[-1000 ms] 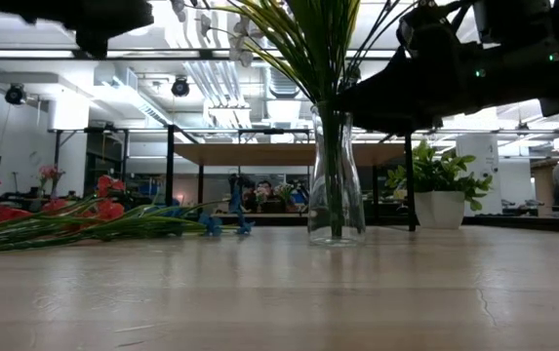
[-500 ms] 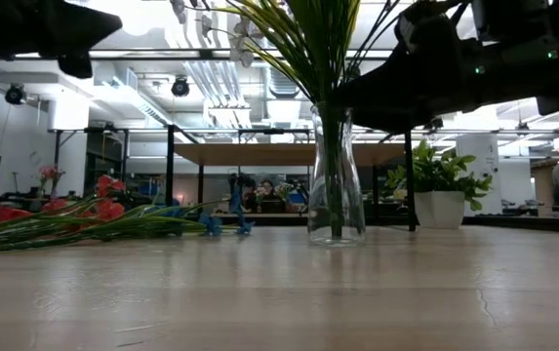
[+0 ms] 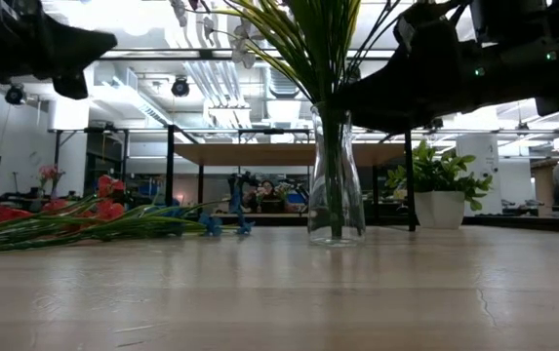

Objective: Pick and place flowers into a vace then onto a shelf
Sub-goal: Adjust the transparent vase

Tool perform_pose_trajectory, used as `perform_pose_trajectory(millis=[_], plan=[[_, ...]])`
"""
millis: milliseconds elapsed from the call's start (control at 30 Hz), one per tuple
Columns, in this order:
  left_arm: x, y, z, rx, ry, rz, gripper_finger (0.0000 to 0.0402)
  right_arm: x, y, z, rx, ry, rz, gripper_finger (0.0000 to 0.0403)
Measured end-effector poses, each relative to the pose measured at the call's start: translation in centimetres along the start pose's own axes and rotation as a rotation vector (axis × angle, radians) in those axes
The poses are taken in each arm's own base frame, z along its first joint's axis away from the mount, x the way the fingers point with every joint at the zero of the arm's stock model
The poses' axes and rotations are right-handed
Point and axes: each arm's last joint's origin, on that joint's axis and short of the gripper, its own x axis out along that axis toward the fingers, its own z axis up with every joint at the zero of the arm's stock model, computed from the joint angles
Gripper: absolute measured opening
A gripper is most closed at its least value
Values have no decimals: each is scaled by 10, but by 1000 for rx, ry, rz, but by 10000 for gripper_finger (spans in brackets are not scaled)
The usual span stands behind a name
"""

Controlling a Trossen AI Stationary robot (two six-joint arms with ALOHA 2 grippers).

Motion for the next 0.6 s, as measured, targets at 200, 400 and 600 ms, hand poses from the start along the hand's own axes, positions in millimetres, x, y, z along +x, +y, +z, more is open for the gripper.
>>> perform_pose_trajectory(millis=[200, 400, 600], plan=[[2, -1, -1, -11, 20, -1, 0, 3, -7, -7, 23, 71, -34, 327], [2, -1, -1, -16, 21, -1, 0, 4, -8, -9, 58, 72, -32, 327], [1, -1, -1, -19, 16, 0, 0, 11, -5, -20, 82, 115, -40, 327]])
